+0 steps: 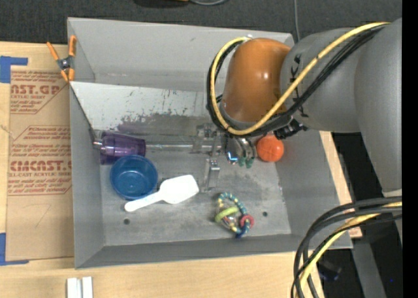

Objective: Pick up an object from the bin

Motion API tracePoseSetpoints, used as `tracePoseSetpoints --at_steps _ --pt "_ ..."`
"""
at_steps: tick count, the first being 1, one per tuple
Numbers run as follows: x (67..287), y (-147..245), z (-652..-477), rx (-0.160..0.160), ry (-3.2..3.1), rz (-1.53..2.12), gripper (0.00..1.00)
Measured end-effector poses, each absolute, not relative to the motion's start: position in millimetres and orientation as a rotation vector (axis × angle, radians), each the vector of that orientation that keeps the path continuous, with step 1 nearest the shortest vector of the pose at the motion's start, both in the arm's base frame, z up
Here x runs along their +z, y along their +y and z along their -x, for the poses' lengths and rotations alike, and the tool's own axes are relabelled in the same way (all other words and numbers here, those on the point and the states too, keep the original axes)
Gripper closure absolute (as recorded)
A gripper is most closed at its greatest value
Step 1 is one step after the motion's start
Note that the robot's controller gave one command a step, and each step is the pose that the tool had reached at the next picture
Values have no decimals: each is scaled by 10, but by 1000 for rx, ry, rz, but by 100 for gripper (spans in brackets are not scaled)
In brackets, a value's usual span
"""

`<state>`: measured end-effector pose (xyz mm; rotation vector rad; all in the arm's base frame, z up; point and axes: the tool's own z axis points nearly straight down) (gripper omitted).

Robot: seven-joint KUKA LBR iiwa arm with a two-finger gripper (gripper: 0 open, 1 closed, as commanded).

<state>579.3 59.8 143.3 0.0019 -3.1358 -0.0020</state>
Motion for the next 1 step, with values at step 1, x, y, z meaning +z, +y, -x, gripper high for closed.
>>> tracePoseSetpoints --at_steps 1 --pt "1482 595 -5809 -3 -3143 0 0"
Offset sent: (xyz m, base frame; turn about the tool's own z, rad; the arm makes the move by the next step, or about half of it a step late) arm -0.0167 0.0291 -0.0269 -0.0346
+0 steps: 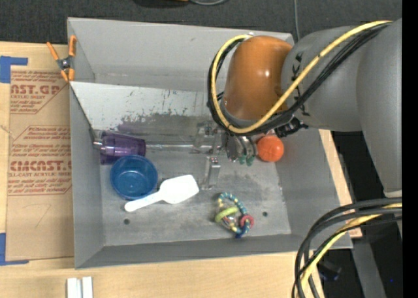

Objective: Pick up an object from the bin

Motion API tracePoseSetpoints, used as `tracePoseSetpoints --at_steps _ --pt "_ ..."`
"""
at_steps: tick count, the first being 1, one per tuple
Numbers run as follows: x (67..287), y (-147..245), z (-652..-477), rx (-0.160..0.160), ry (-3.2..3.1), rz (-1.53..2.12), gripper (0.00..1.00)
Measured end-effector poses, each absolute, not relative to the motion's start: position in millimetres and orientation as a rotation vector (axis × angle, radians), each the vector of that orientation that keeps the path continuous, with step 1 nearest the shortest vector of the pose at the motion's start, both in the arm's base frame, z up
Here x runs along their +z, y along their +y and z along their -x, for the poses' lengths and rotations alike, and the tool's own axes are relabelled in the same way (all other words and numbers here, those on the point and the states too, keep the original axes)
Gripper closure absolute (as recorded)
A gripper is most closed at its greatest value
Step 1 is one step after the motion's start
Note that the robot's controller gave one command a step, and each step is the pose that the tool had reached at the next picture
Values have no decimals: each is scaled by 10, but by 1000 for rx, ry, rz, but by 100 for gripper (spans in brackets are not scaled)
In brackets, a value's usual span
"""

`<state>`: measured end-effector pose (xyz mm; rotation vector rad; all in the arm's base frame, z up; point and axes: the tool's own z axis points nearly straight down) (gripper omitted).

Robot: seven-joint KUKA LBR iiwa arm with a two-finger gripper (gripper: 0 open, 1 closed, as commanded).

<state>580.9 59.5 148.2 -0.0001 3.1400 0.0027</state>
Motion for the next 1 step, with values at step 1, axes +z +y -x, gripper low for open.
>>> tracePoseSetpoints --at_steps 1 --pt "1157 900 -5624 3 3146 58 0"
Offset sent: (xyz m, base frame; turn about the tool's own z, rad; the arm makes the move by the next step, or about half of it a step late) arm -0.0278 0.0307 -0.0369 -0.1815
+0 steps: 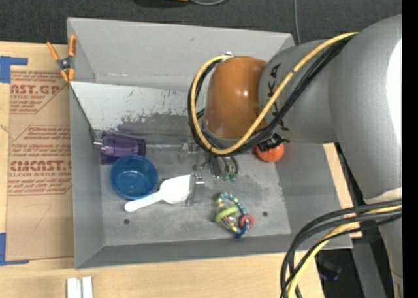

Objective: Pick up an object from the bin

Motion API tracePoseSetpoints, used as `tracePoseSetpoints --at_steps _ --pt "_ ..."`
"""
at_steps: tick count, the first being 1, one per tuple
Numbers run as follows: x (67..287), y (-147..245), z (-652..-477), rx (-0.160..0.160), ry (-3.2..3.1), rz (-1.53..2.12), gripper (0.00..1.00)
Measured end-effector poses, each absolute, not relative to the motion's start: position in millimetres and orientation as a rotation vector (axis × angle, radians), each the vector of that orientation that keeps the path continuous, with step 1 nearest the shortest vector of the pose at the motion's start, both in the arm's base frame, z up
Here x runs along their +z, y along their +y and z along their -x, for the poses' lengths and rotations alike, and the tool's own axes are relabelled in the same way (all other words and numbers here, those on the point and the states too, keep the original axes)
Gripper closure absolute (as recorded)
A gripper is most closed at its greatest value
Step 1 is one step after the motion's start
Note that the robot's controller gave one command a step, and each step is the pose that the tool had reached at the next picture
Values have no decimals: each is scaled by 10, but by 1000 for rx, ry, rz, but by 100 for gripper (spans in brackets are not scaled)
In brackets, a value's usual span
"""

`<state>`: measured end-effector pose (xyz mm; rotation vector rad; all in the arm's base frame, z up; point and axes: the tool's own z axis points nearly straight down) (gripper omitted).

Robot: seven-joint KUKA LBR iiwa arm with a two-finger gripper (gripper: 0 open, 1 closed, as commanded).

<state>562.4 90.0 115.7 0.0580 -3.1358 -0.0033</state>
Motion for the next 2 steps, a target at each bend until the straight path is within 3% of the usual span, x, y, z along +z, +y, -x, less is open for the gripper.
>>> tracePoseSetpoints --at_steps 1,2 --pt "1108 912 -5529 -2 -3132 -286 0" --pt "1323 1012 -5498 -6 -3138 36 0"
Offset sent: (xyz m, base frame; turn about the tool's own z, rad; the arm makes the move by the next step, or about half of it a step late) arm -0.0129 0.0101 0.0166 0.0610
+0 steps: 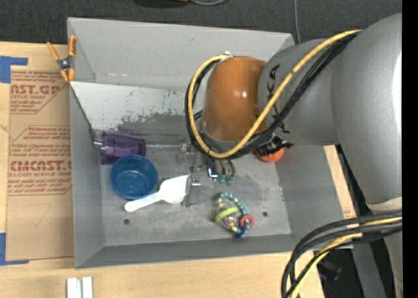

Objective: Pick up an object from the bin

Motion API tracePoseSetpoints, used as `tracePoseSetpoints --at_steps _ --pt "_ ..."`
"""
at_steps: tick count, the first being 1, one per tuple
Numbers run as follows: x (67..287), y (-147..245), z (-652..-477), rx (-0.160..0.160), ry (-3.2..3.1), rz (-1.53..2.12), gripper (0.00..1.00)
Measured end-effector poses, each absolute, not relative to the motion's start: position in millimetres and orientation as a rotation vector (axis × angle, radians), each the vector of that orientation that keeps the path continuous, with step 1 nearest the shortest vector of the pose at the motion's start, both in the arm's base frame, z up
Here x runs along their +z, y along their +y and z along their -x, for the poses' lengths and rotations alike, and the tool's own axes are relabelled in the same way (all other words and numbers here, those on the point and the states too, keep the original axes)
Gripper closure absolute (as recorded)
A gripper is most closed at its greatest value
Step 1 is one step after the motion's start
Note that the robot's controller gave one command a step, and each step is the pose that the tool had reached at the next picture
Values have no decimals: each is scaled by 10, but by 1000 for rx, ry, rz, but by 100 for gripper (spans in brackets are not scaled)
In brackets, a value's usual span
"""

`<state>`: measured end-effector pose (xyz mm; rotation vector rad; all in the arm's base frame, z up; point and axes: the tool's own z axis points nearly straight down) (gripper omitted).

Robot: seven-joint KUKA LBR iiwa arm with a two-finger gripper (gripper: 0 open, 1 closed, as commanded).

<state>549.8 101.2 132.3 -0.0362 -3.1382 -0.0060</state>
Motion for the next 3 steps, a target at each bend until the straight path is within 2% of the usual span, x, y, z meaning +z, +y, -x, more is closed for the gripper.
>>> tracePoseSetpoints --at_steps 1,2,3 --pt "690 925 -5525 -3 -3105 -498 0" --pt "691 948 -5469 -8 -3133 -145 100" --pt "691 948 -5469 -8 -3133 -144 100"
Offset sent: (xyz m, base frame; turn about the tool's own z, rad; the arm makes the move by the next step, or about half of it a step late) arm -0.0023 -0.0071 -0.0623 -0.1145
